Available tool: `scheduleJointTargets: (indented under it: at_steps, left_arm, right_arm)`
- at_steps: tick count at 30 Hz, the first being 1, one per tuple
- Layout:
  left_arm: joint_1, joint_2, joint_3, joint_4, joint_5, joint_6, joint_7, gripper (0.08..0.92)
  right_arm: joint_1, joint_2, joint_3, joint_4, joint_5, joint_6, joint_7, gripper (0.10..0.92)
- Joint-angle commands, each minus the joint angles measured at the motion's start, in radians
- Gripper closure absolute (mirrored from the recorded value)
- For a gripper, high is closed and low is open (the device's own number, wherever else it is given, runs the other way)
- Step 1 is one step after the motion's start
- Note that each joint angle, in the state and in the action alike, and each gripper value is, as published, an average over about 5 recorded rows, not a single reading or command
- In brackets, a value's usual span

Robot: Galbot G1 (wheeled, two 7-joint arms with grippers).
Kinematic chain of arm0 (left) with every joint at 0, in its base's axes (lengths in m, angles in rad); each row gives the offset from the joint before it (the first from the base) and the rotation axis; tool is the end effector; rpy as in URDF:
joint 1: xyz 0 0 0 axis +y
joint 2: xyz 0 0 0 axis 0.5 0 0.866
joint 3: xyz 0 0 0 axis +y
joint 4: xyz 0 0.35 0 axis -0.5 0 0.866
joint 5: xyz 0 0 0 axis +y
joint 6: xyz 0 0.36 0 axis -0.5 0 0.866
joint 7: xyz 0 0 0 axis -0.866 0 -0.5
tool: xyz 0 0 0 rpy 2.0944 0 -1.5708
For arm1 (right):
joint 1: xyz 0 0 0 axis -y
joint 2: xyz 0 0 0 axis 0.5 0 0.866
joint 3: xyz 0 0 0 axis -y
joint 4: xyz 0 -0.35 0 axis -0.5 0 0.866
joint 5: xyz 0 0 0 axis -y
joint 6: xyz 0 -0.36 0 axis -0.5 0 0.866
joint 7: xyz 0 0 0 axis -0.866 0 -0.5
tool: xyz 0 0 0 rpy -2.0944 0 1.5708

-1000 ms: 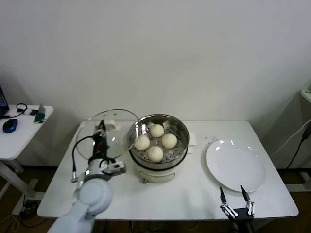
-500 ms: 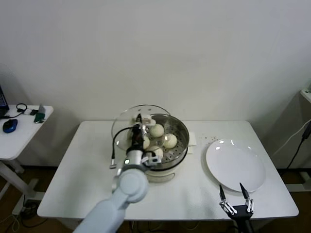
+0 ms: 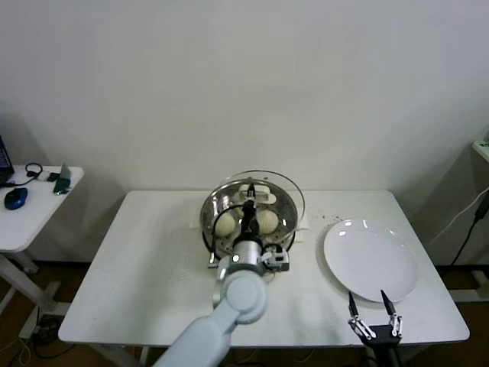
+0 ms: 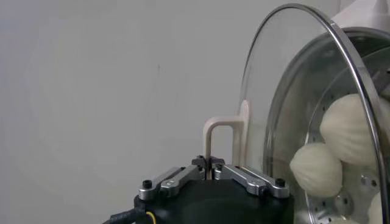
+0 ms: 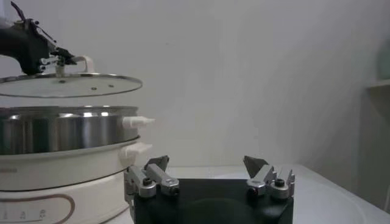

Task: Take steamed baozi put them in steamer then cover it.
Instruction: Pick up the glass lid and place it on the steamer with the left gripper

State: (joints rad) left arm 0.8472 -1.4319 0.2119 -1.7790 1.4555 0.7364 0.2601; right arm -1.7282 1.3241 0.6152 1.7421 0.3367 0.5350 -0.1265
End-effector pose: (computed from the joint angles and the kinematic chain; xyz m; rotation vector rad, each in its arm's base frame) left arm 0.3167 -0.1959 -0.2477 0.0216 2.2817 2.1062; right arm 0.1032 -0.1020 -0.4337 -0.0748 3.0929 0.0655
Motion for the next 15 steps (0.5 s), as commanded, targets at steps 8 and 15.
scheduleJointTargets:
  at_steps: [8, 15]
  left_arm:
    - [0.065, -0.045, -0.022, 0.039, 0.058, 0.048, -0.021, 0.868]
    - [0.064, -0.032, -0.044, 0.056, 0.052, 0.042, -0.025, 0.868]
  right_arm:
    - [-0.008, 0.004, 0.000, -0.001, -0.001, 0.008, 0.001, 0.203]
    - [-0.016, 0.005, 0.002, 0.006, 0.000, 0.012, 0.001, 0.203]
